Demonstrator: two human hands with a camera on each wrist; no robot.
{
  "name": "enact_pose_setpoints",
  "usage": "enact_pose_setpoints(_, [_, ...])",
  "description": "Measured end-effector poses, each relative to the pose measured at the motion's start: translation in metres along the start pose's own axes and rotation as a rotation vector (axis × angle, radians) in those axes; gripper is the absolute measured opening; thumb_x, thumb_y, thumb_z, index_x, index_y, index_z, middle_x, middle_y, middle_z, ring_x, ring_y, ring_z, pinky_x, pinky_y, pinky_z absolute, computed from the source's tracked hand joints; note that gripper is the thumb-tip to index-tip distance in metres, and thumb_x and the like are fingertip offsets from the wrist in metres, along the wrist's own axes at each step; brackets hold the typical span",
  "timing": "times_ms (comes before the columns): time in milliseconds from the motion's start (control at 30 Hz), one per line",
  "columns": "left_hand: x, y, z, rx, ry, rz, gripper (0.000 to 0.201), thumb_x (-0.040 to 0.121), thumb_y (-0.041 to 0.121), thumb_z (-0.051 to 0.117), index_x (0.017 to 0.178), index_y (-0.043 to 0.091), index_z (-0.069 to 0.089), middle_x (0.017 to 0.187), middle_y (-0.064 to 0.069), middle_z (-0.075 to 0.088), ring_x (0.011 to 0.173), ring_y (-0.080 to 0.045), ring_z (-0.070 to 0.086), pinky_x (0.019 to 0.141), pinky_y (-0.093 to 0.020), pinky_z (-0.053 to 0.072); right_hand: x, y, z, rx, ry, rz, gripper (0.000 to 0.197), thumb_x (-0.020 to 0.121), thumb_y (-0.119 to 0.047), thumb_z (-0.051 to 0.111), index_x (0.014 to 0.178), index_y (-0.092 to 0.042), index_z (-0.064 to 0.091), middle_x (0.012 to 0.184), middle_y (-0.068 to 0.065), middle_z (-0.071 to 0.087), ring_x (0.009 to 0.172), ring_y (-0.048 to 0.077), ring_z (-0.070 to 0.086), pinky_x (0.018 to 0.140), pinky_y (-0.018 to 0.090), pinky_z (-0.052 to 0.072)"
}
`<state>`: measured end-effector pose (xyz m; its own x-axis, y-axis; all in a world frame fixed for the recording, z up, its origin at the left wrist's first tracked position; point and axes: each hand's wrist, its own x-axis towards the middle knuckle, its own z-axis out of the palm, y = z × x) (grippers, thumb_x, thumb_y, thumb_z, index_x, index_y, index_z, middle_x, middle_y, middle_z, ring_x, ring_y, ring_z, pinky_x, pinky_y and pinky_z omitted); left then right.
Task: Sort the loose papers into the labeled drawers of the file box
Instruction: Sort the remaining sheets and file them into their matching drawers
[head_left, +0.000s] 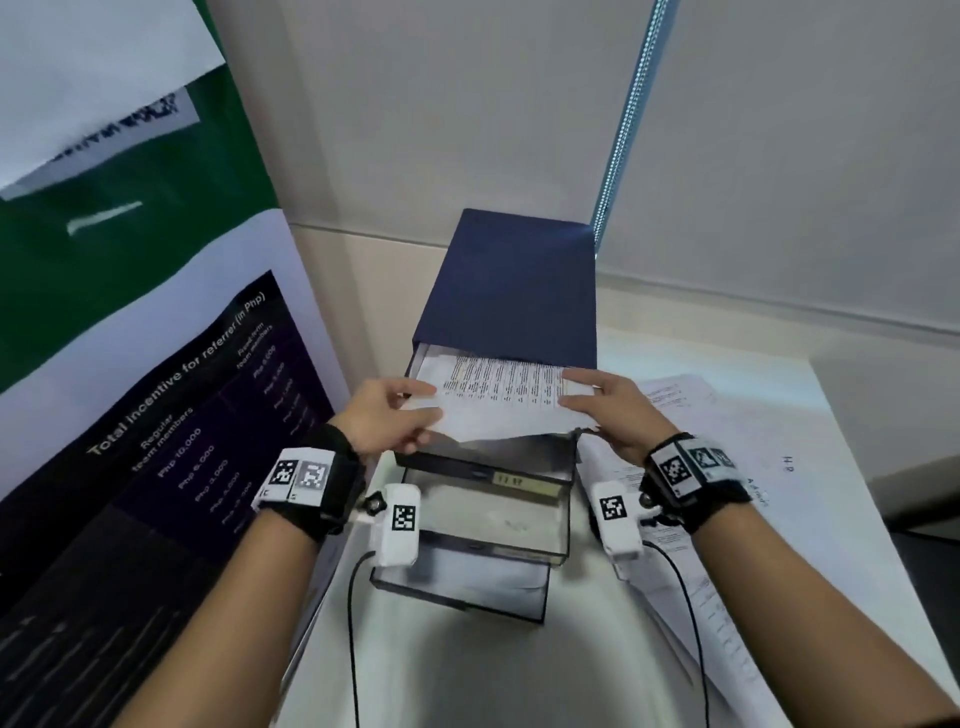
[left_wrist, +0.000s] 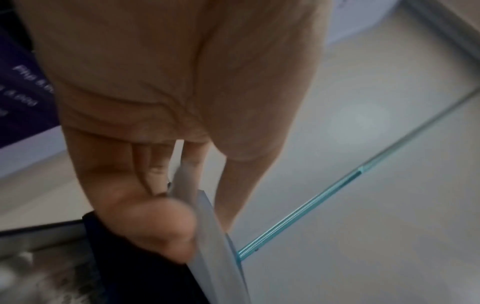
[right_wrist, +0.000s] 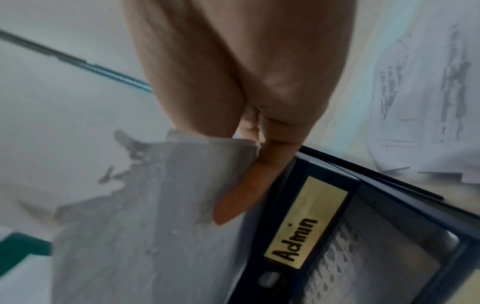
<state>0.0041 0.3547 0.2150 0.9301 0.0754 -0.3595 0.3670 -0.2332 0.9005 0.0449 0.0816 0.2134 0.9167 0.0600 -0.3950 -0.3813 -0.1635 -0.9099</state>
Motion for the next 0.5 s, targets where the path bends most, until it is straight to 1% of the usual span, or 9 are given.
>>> enact_pose_setpoints(33, [0.006,0.001,0.002,0.027,0.021,0.011,0.03,0.089,0.004,0.069,0.119,0.004,0.065,0.066,-0.008,0.059,0.041,-0.008,0.051,0.043,-0.016,0.047,0.007,0.001,0.001,-0.023,0.022,-0.018,0.039,0.09,-0.001,0.065,0.129,-0.007,0.06,0.098,0.006,0.06,0.06,0.003,0.062,0.052,0.013,0.048])
enact_pose_setpoints(100, [0.022,0.0,0.004,0.186,0.159,0.074,0.026,0.088,0.004,0.069,0.113,0.007,0.071,0.066,-0.005,0.066,0.042,-0.005,0.054,0.053,-0.017,0.05,0.016,0.003,-0.003,-0.033,0.003,0.002,0.036,0.089,-0.007,0.069,0.125,-0.006,0.06,0.087,0.009,0.057,0.059,0.011,0.058,0.062,0.021,0.053])
enact_pose_setpoints(133, [0.03,0.0,0.005,0.285,0.235,0.122,0.024,0.086,0.008,0.07,0.11,0.011,0.073,0.076,-0.003,0.071,0.05,-0.005,0.058,0.064,-0.018,0.052,0.018,0.004,-0.006,-0.014,-0.039,0.035,0.035,0.088,-0.007,0.07,0.122,-0.006,0.06,0.083,0.009,0.056,0.059,0.013,0.058,0.066,0.026,0.058])
enact_pose_setpoints(200, [0.041,0.003,0.008,0.405,0.333,0.195,0.023,0.085,0.013,0.07,0.107,0.014,0.076,0.102,0.0,0.075,0.078,-0.014,0.066,0.09,-0.025,0.051,0.019,0.006,-0.011,0.018,-0.128,0.063,0.035,0.084,0.0,0.072,0.117,-0.003,0.06,0.077,0.01,0.059,0.06,0.015,0.064,0.063,0.026,0.06])
enact_pose_setpoints(267, [0.05,0.006,0.016,0.465,0.357,0.202,0.025,0.086,0.014,0.069,0.11,0.012,0.074,0.113,-0.003,0.072,0.101,-0.022,0.066,0.103,-0.027,0.045,0.021,0.007,-0.011,-0.033,-0.116,0.019,0.036,0.081,0.004,0.074,0.115,0.004,0.062,0.072,0.012,0.061,0.058,0.016,0.066,0.06,0.024,0.059])
enact_pose_setpoints(333, [0.058,0.01,0.026,0.577,0.357,0.177,0.027,0.088,0.015,0.067,0.113,0.01,0.072,0.118,-0.006,0.07,0.109,-0.024,0.063,0.103,-0.026,0.041,0.03,0.009,-0.009,-0.217,0.007,-0.084,0.03,0.079,0.0,0.077,0.108,0.002,0.069,0.066,0.007,0.062,0.052,0.011,0.063,0.057,0.019,0.055])
enact_pose_setpoints(400, [0.066,0.012,0.035,0.678,0.342,0.147,0.025,0.088,0.02,0.064,0.111,0.011,0.073,0.117,-0.008,0.069,0.109,-0.027,0.062,0.099,-0.029,0.044,0.04,0.009,-0.007,-0.483,0.125,-0.182,0.02,0.078,-0.013,0.08,0.097,-0.01,0.076,0.062,-0.004,0.061,0.056,0.006,0.059,0.063,0.017,0.05])
enact_pose_setpoints(467, [0.075,0.012,0.043,0.915,0.323,0.123,0.027,0.089,0.032,0.058,0.102,0.015,0.075,0.114,-0.01,0.069,0.106,-0.031,0.061,0.092,-0.034,0.047,0.045,0.011,-0.008,-0.571,0.143,-0.249,0.016,0.078,-0.024,0.08,0.091,-0.018,0.077,0.059,-0.013,0.056,0.058,0.0,0.056,0.069,0.014,0.047])
enact_pose_setpoints(500, [0.079,0.01,0.047,1.063,0.304,0.105,0.035,0.09,0.039,0.052,0.102,0.015,0.075,0.117,-0.01,0.067,0.107,-0.031,0.059,0.091,-0.036,0.045,0.046,0.013,-0.011,-0.563,0.137,-0.285,0.012,0.08,-0.027,0.078,0.089,-0.02,0.076,0.057,-0.017,0.053,0.055,-0.003,0.054,0.065,0.009,0.044])
